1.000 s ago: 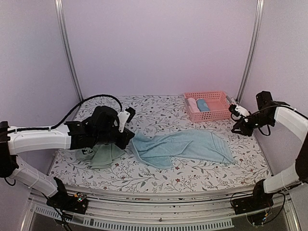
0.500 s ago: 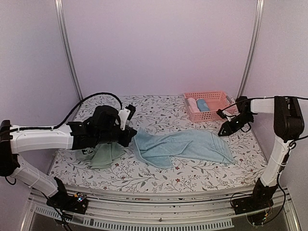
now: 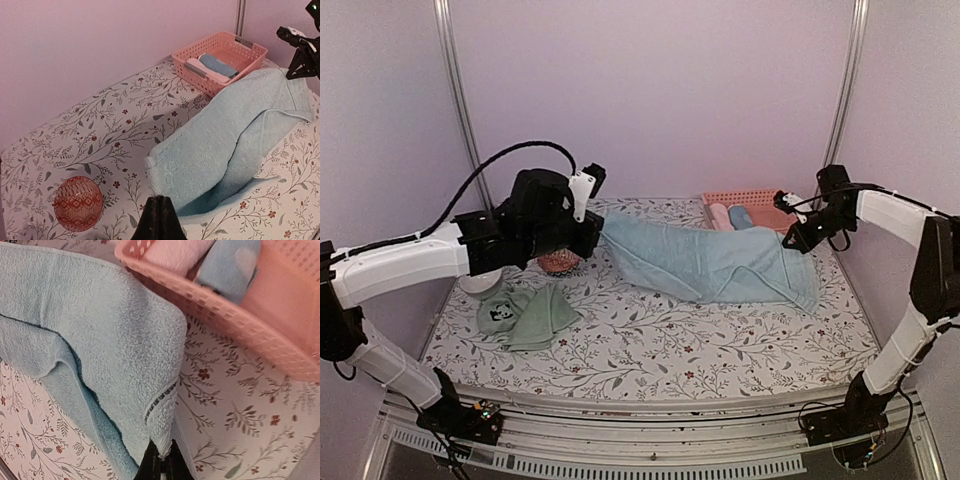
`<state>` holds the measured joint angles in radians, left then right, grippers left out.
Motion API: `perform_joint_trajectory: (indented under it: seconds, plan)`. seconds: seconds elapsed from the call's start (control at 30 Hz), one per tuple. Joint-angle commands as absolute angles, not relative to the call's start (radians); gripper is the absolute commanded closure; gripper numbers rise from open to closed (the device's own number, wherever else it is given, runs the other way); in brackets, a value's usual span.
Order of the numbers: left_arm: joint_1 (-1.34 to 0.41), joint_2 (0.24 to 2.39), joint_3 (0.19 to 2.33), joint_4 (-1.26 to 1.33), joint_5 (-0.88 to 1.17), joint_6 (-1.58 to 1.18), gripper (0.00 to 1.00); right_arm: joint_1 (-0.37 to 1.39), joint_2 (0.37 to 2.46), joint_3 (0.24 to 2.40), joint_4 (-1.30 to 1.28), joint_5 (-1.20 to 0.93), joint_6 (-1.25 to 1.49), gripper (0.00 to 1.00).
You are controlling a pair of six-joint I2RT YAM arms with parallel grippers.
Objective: Roll the towels
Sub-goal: Flatten out the towel at the center of the board.
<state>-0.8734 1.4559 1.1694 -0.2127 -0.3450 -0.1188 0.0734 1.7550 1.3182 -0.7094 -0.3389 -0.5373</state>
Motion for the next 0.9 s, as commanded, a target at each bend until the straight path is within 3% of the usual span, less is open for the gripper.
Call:
perform_joint_trajectory:
  seconds: [0.0, 0.1, 0.3, 0.5, 0.87]
  plan:
    - [-0.885, 1.285, 1.106, -0.199, -0.337, -0.024, 1.0, 0.069, 1.472, 1.229, -0.697, -0.321, -0.648, 0.97]
    - [-0.889, 1.217, 0.992, -0.186, -0.16, -0.042, 1.0, 0.073, 1.359, 1.017, -0.751, -0.41, -0.813, 0.93]
    - [-0.938, 1.21, 0.814, -0.232, 0.093, -0.069, 1.0, 0.095, 1.219, 0.728, -0.893, -0.423, -1.038, 0.71]
    - [-0.939, 1.213, 0.779, -0.207, 0.074, -0.114, 1.0, 0.055, 1.201, 0.844, -0.902, -0.526, -0.998, 0.68]
    - [-0.942, 1.248, 0.776, -0.163, 0.068, -0.133, 1.0, 0.059, 1.566, 1.058, -0.821, -0.557, -0.799, 0.73]
